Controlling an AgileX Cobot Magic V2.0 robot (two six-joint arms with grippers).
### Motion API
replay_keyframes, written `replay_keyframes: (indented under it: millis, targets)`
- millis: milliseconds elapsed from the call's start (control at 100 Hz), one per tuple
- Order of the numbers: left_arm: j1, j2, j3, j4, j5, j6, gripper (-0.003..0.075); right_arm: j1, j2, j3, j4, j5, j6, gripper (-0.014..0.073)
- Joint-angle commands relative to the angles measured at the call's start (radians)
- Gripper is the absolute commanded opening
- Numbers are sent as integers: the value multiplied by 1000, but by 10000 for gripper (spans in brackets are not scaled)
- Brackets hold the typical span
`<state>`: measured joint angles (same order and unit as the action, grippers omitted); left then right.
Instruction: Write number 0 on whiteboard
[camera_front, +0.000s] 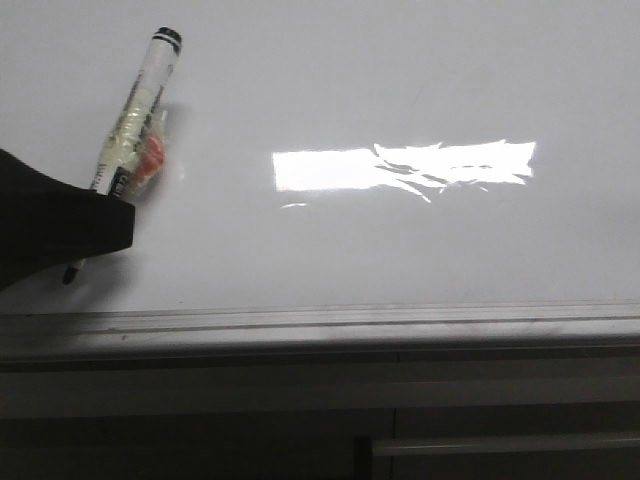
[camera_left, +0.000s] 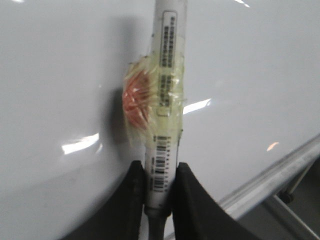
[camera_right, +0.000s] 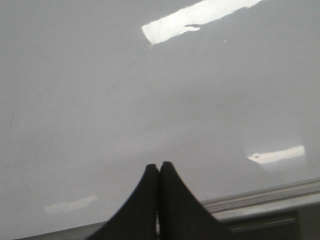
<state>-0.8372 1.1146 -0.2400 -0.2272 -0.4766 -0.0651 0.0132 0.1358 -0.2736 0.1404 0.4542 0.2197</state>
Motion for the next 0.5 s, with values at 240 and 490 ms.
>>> replay_keyframes:
  millis: [240,490]
  targets:
    - [-3,-9,-26,382,-253,-3,-20,-5,22,-24,2,-82,-10,-69]
    - [-3,-9,-26,492,-293,-3,-19,-5,22,-24,2,-82,-10,-69]
